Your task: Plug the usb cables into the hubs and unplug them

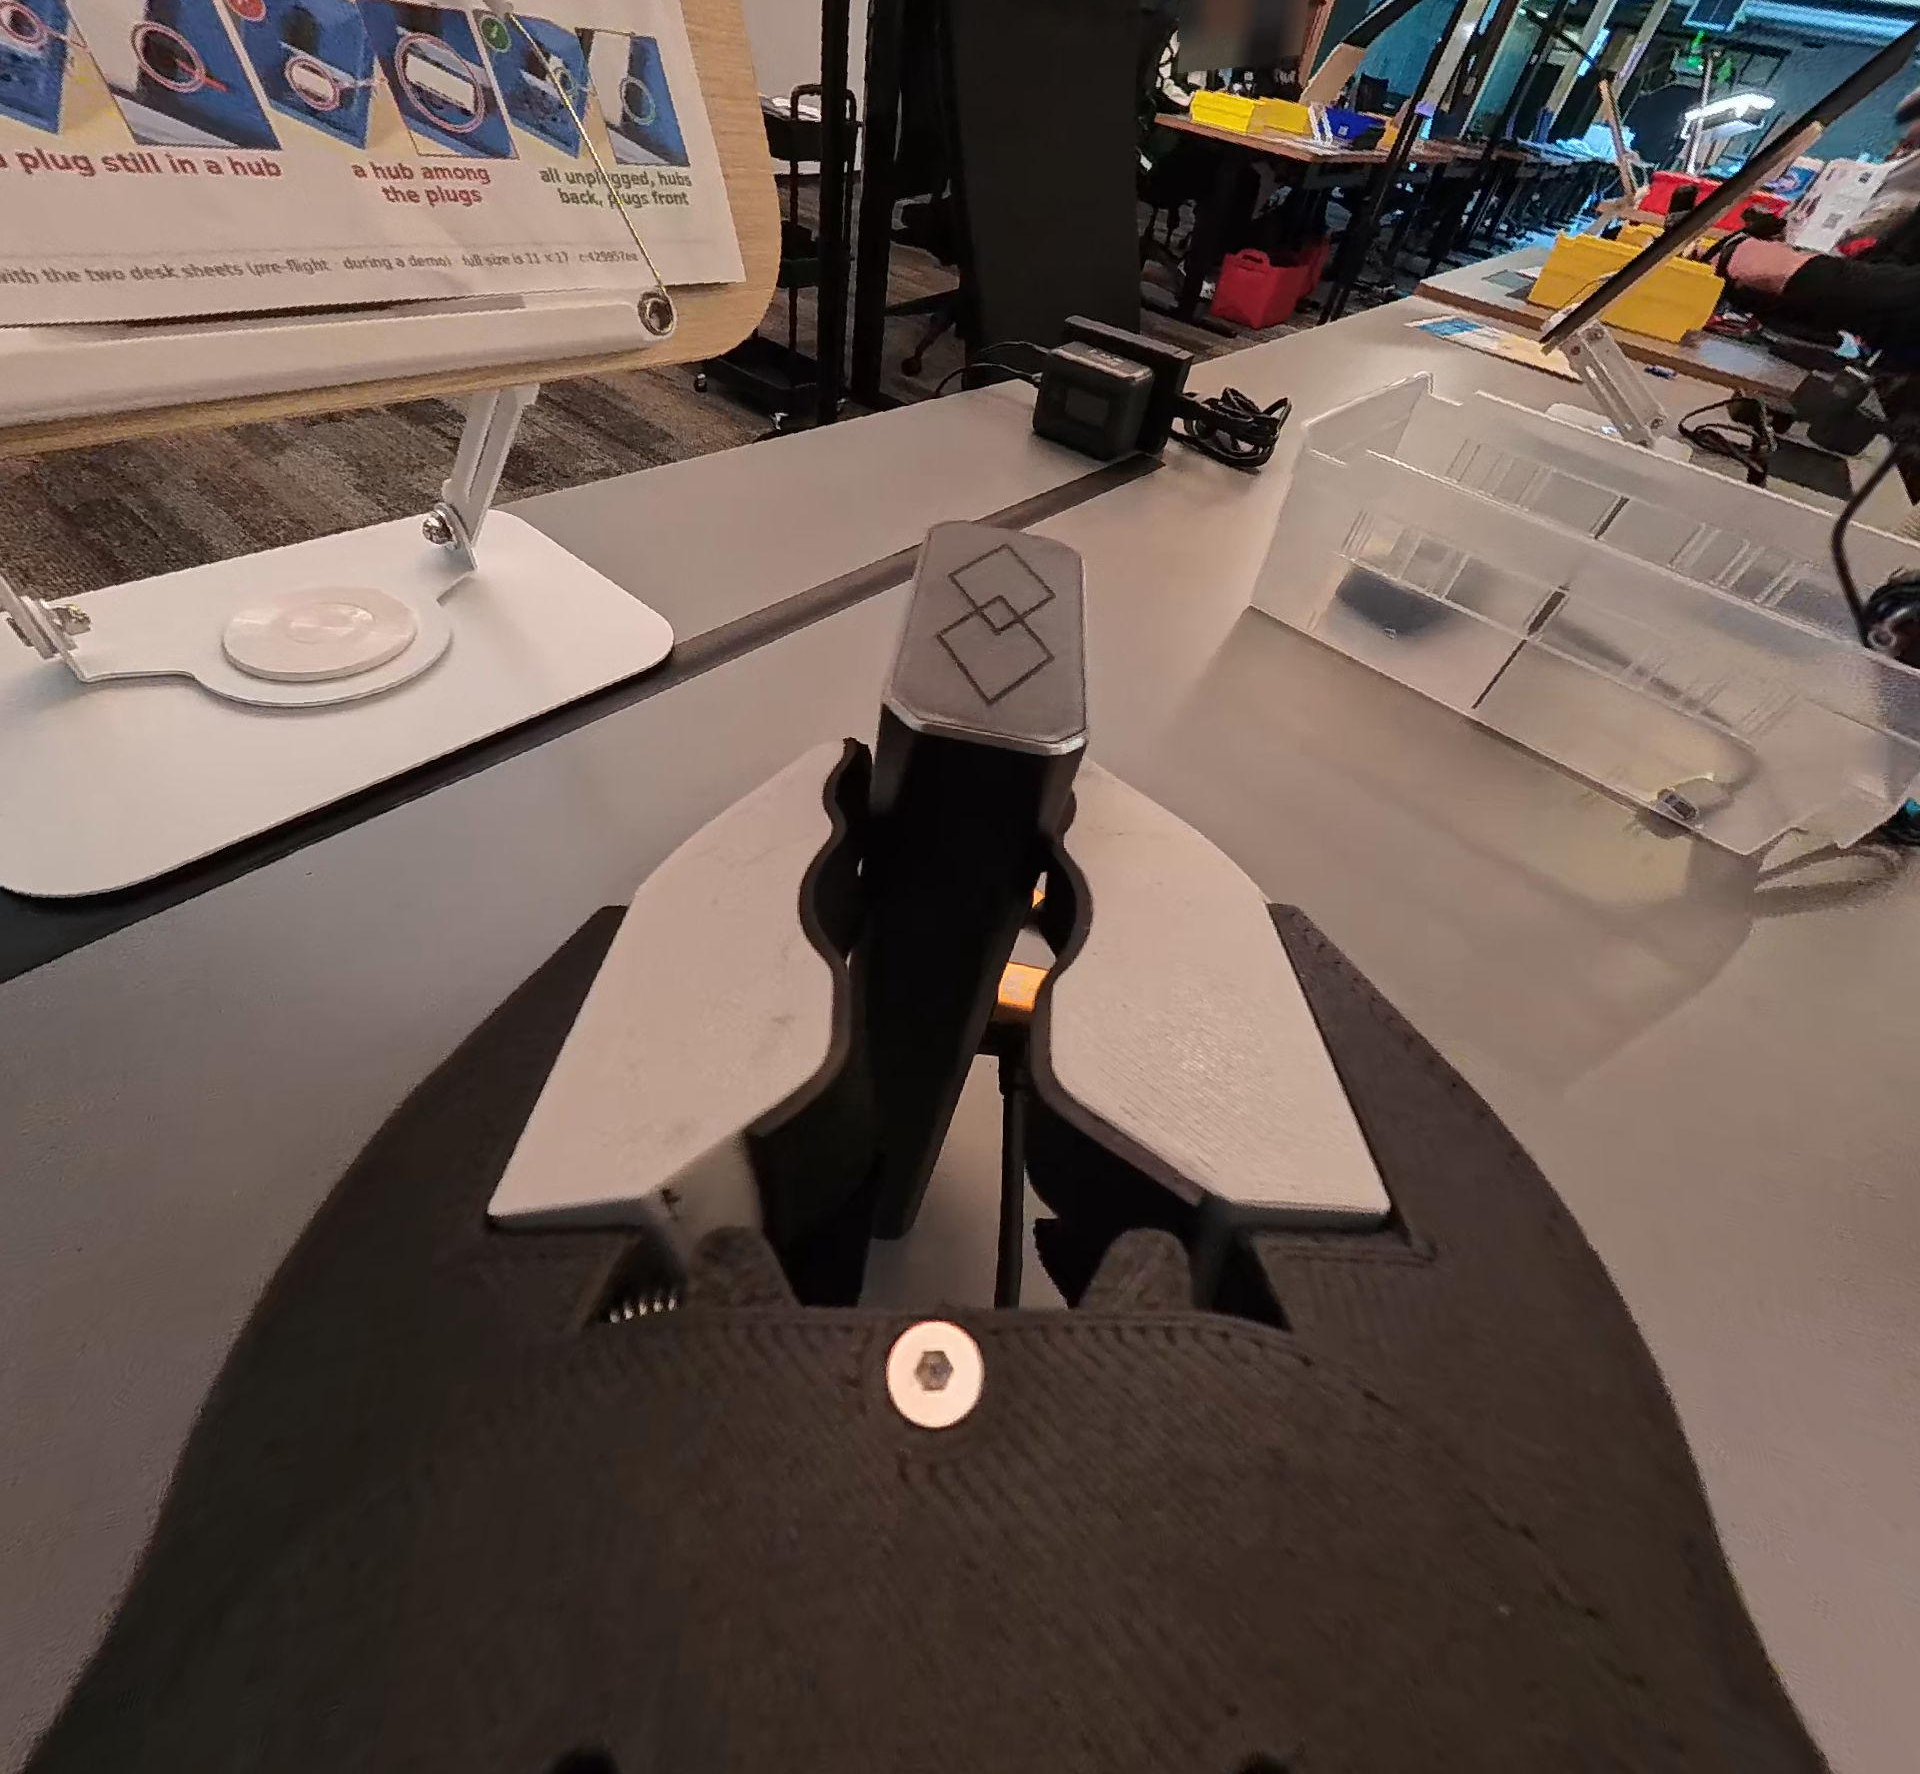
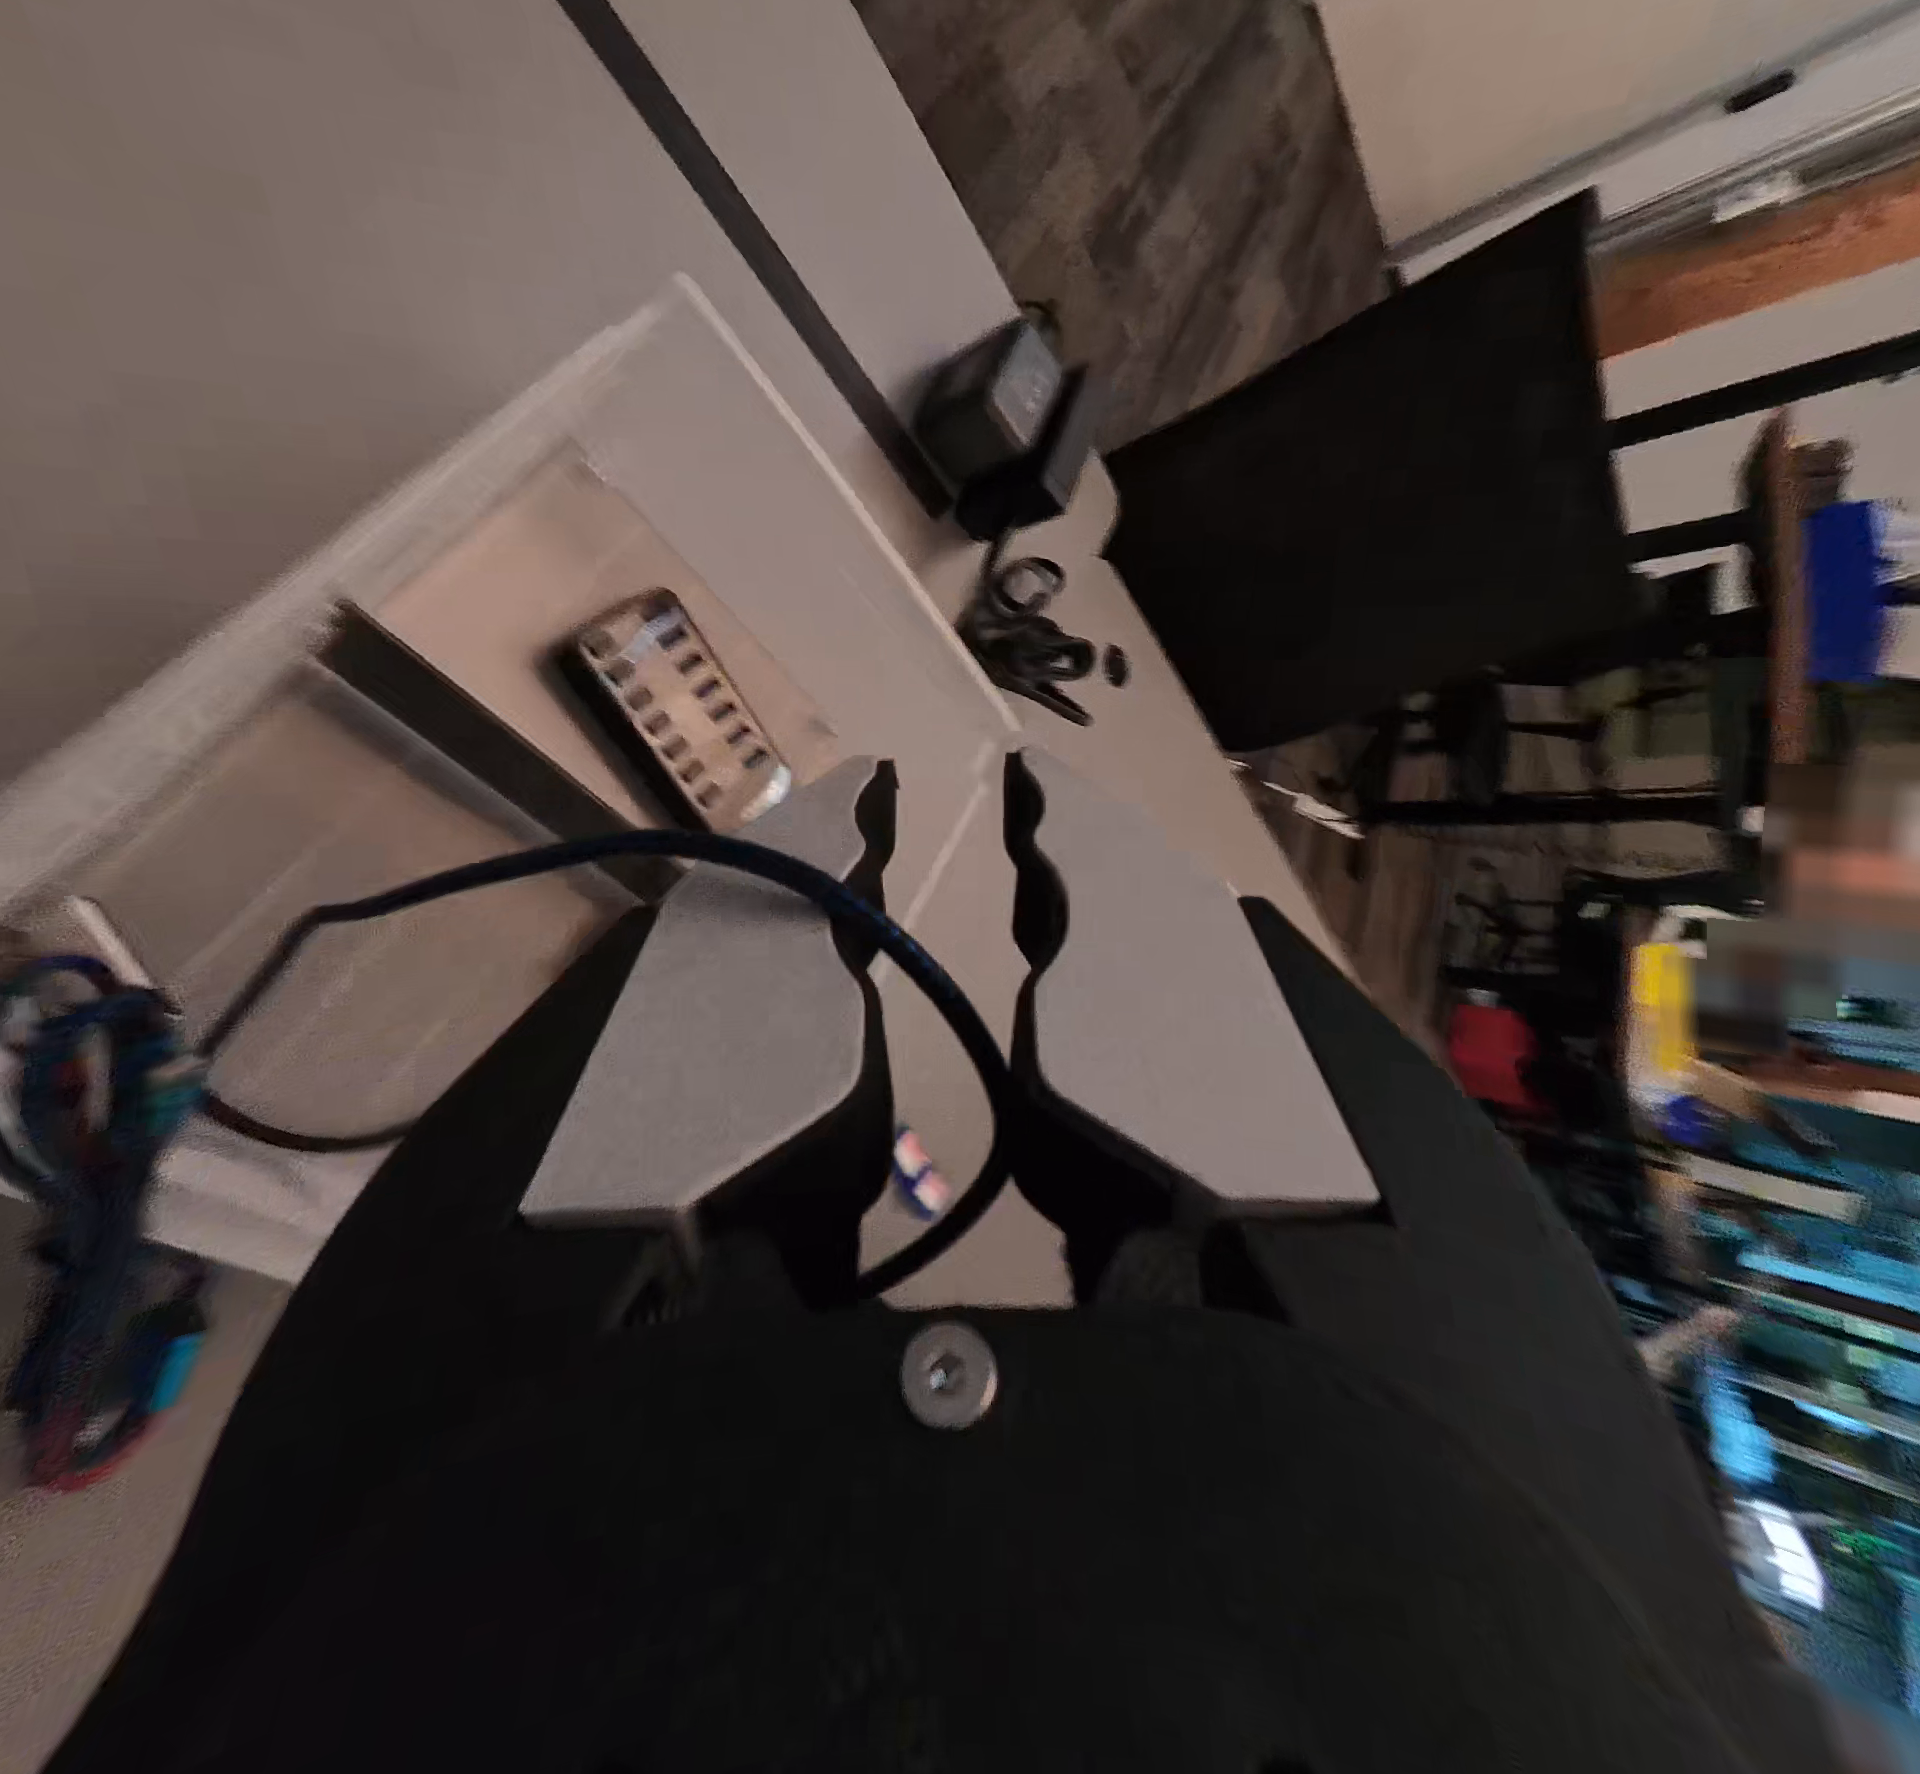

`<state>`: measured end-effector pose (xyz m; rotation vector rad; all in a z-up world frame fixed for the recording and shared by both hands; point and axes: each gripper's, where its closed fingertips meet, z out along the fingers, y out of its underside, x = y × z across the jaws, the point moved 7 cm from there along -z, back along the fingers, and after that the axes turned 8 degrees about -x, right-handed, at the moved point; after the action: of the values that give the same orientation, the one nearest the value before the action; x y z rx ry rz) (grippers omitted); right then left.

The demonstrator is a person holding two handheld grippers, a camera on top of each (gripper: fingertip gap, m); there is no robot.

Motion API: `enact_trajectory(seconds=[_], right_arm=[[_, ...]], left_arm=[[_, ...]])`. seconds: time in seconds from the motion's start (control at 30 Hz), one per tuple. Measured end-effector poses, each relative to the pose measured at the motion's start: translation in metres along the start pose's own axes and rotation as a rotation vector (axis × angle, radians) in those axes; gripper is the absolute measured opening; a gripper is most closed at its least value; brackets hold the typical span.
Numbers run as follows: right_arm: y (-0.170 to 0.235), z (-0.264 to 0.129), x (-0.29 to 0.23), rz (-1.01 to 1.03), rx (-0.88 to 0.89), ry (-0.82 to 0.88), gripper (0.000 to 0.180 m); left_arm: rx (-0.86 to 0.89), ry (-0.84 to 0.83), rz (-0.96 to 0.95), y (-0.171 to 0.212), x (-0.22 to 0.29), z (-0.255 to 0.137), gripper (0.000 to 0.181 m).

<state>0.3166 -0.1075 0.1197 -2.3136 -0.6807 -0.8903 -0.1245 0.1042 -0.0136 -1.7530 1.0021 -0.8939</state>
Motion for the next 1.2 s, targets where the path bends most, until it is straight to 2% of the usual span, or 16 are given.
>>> enact_trajectory(seconds=[0.03, 0.1, 0.17, 0.27, 0.33, 0.43, 0.67, 0.83, 0.93, 0.97, 1.03, 1.13, 1.17, 1.2], right_arm=[[0.0, 0.001, -0.003, -0.052, -0.017, -0.004, 0.019], [0.003, 0.01, -0.024, -0.102, -0.094, -0.177, 0.013], [0.021, 0.025, -0.051, -0.084, -0.338, -0.423, 0.015], [0.059, 0.044, -0.077, -0.08, -0.612, -0.552, 0.026], [0.081, 0.051, -0.088, -0.048, -0.722, -0.617, 0.034], [0.098, 0.052, -0.096, 0.033, -0.693, -0.725, 0.037], [0.128, 0.031, -0.084, 0.089, -0.658, -0.681, 0.046], [0.136, -0.01, -0.112, 0.195, -0.299, -0.678, 0.051], [0.148, -0.022, -0.156, 0.193, -0.157, -0.71, 0.075], [0.154, -0.02, -0.169, 0.197, -0.174, -0.711, 0.086], [0.165, -0.012, -0.193, 0.193, -0.22, -0.72, 0.093], [0.17, -0.002, -0.218, 0.168, -0.239, -0.718, 0.092], [0.171, -0.001, -0.223, 0.153, -0.25, -0.706, 0.085], [0.169, -0.003, -0.224, 0.18, -0.228, -0.702, 0.065]], left_arm=[[0.001, 0.001, -0.002, 0.0, 0.0, 0.0, 0.03], [0.0, 0.006, -0.005, 0.0, 0.0, 0.0, 0.03], [-0.004, 0.011, -0.007, 0.0, 0.0, 0.0, 0.03], [-0.008, 0.016, -0.01, 0.0, 0.001, 0.0, 0.03], [-0.008, 0.019, -0.012, 0.0, 0.001, 0.0, 0.03], [-0.006, 0.022, -0.015, 0.0, 0.001, 0.0, 0.03], [-0.006, 0.032, -0.019, 0.0, 0.001, 0.0, 0.03], [-0.003, 0.036, -0.026, 0.0, 0.0, 0.001, 0.03], [-0.001, 0.038, -0.03, 0.0, 0.0, 0.001, 0.031], [-0.001, 0.038, -0.03, 0.0, 0.0, 0.001, 0.031], [-0.003, 0.039, -0.031, 0.0, 0.0, 0.001, 0.031], [-0.001, 0.04, -0.031, 0.0, 0.0, 0.001, 0.03], [0.0, 0.04, -0.032, 0.001, 0.0, 0.001, 0.031], [0.0, 0.041, -0.033, 0.001, 0.0, 0.001, 0.031]])
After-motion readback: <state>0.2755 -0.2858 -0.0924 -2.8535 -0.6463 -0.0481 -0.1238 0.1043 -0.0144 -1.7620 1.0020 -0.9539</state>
